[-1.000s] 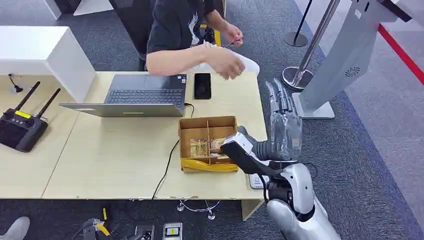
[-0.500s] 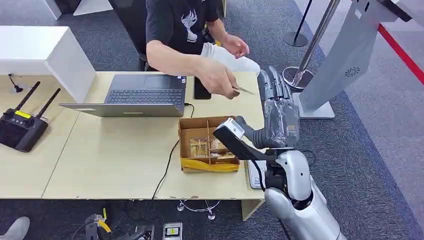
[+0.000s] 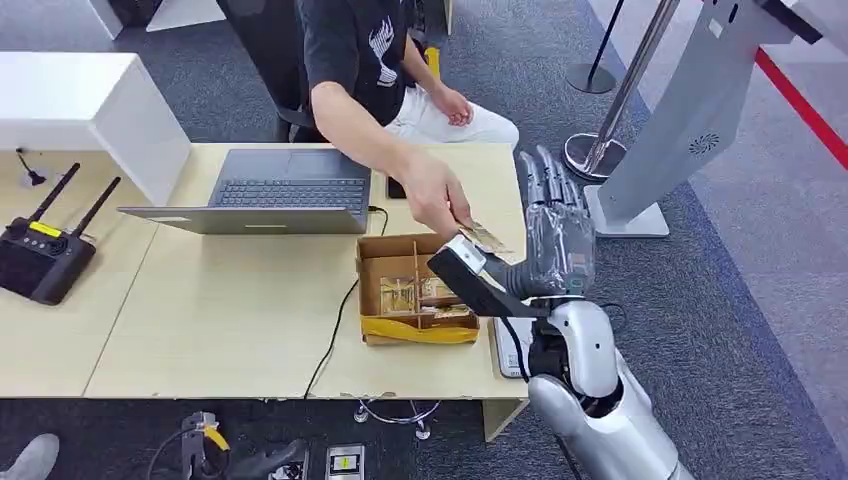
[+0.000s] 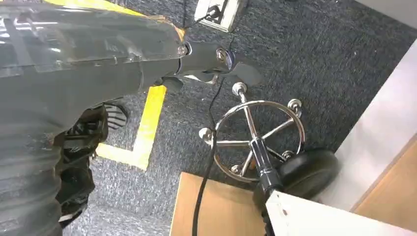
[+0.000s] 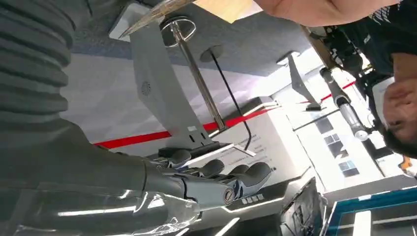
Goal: Pass the card to the sensor for recognition and then transmit it.
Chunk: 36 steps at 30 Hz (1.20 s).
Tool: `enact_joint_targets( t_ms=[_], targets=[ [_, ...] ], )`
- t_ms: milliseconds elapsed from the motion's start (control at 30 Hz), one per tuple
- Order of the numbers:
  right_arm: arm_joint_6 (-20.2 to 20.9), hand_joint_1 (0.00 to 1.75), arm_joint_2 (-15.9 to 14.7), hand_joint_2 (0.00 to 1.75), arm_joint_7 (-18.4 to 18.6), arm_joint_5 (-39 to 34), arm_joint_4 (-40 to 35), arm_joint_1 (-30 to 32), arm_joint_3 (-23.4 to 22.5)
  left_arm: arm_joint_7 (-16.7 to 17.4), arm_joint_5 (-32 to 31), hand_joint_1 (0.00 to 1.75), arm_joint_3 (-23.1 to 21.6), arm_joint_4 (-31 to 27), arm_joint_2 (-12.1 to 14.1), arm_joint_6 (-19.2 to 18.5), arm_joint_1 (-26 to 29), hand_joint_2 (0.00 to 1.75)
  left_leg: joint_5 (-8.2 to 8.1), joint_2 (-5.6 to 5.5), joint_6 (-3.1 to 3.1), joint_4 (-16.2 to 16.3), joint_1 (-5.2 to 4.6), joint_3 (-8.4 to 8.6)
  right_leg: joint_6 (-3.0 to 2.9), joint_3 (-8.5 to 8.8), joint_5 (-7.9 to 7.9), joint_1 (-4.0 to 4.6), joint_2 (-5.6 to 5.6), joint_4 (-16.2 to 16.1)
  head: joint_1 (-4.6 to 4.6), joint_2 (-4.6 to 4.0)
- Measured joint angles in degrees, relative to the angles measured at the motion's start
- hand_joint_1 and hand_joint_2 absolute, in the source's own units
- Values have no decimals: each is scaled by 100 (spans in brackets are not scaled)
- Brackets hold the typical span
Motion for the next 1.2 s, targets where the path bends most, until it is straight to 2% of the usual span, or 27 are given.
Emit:
enact_joint_targets(
  t_ms=[33,67,100,133,167,833,1100,1200],
  targets=[
    [11,2,0,175,0,0,22,0,11,0,-4,0,0,0,0,-4,-5,175,0,0,0,0,0,0,0,0,0,0,0,0,2,0],
    [24,44,-2,175,0,0,44,0,28,0,-7,0,0,0,-2,-13,-8,175,0,0,0,0,0,0,0,0,0,0,0,0,0,0],
    [35,44,-2,175,0,0,65,0,39,0,-9,0,0,0,-4,-18,-9,175,0,0,0,0,0,0,0,0,0,0,0,0,0,0],
    [48,161,-2,175,0,0,85,-1,48,2,-9,0,0,0,-7,-20,-10,175,0,0,0,0,0,0,0,0,0,0,0,0,0,0],
    [76,173,-4,175,2,-2,102,-2,57,2,-9,0,0,2,-9,-20,-10,175,0,0,0,0,0,0,0,0,0,0,0,0,2,0],
    [277,175,-11,175,-39,-109,424,-129,212,13,9,0,0,28,-7,22,0,175,0,-1,0,0,0,-1,0,1,0,0,-1,1,0,0],
    [142,175,-2,175,-217,-192,551,-166,232,13,31,0,7,28,-7,57,9,175,0,-1,0,0,0,-1,0,2,0,0,-1,1,0,0],
    [-70,175,9,175,-352,-276,590,-160,238,9,61,0,11,31,-4,72,18,175,0,-2,0,0,0,-1,0,1,0,0,-1,1,0,0]
  ],
)
